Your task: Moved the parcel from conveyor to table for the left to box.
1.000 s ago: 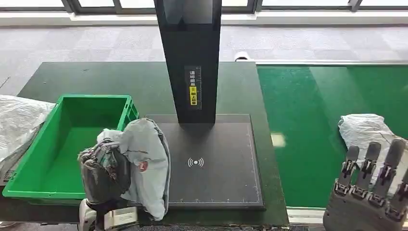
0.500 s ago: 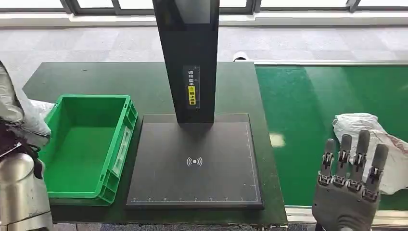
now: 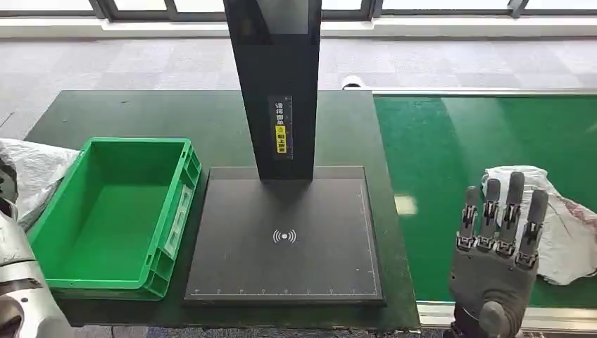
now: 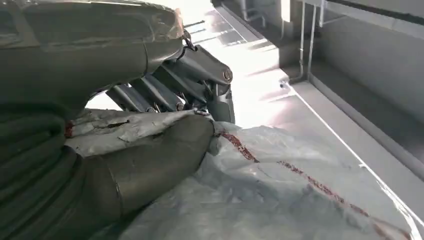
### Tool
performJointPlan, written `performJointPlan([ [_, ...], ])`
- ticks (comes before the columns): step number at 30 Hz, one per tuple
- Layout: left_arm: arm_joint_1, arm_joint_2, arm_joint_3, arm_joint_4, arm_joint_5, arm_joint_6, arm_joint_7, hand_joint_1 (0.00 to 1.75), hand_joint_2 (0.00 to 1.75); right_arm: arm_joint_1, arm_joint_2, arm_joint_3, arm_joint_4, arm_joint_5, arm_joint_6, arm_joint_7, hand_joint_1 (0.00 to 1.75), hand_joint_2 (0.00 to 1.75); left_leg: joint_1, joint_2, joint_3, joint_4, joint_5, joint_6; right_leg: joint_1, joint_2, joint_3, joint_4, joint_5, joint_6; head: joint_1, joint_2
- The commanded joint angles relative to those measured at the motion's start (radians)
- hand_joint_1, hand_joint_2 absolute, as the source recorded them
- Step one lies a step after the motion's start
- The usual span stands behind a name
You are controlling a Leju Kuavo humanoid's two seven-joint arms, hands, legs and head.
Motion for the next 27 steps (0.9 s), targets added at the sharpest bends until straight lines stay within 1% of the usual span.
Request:
performJointPlan([
  [1,-0.109,-0.009,0.063,0.209,-0.062,-0.018,0.031,1.75,1.75,-0.051,0.050,-0.081,0.122,0.004,0.032,0.002,0.00,1.75,0.000,-0.001,0.000,-0.002,0.001,0.001,0.000,-0.001,0.001,-0.001,0.001,0.000,0.000,0.000],
  [3,-0.095,-0.011,0.066,0.201,-0.057,-0.032,0.031,1.75,1.75,-0.053,0.052,-0.080,0.126,0.004,0.035,0.002,0.00,1.75,-0.001,0.001,0.003,-0.006,0.003,0.001,-0.001,0.001,0.003,-0.005,0.003,0.000,0.000,0.000],
  [10,-0.095,-0.011,0.066,0.201,-0.057,-0.032,0.031,1.75,1.75,-0.053,0.052,-0.080,0.126,0.004,0.035,0.002,0.00,1.75,0.000,0.000,0.000,-0.002,0.002,0.001,0.000,-0.001,0.000,-0.002,0.001,0.000,0.000,0.000],
  [13,-0.010,-0.035,0.082,0.149,-0.027,-0.107,0.022,1.75,1.75,-0.069,0.060,-0.081,0.154,0.005,0.050,0.002,0.00,1.75,-0.001,0.002,0.001,-0.003,0.001,0.001,-0.001,0.001,0.001,-0.003,0.001,0.000,0.000,0.000],
  [15,0.009,-0.044,0.089,0.154,-0.008,-0.148,0.035,1.75,1.75,-0.078,0.066,-0.087,0.171,0.003,0.056,0.002,0.00,1.75,-0.001,0.002,0.002,-0.005,0.002,0.001,-0.001,0.002,0.001,-0.004,0.003,0.000,0.000,0.000],
  [17,0.003,-0.048,0.095,0.184,0.036,-0.218,0.046,1.75,1.75,-0.074,0.072,-0.096,0.167,0.009,0.051,0.002,0.00,1.75,-0.001,0.002,0.002,-0.006,0.002,0.001,-0.001,0.001,0.001,-0.005,0.003,0.000,0.000,0.000],
  [19,-0.005,-0.060,0.081,0.206,0.046,-0.255,0.044,1.75,1.75,-0.055,0.077,-0.103,0.152,0.013,0.042,0.002,0.00,1.75,-0.001,0.000,0.000,-0.002,0.001,0.001,0.000,0.000,0.000,-0.002,0.001,0.000,0.000,0.000],
  [23,0.008,-0.110,0.030,0.180,0.040,-0.304,0.057,1.75,1.75,-0.022,0.091,-0.123,0.131,0.014,0.029,0.002,0.00,1.75,-0.001,-0.004,-0.001,-0.003,0.002,0.001,0.000,-0.005,0.001,-0.003,0.001,0.000,0.000,0.000],
  [27,0.062,-0.160,-0.025,0.089,0.050,-0.355,0.069,1.75,1.75,0.013,0.109,-0.139,0.109,0.017,0.024,0.002,0.00,1.75,0.000,-0.004,-0.001,-0.004,0.003,0.002,0.000,-0.005,0.000,-0.004,0.001,0.001,0.000,0.000],
])
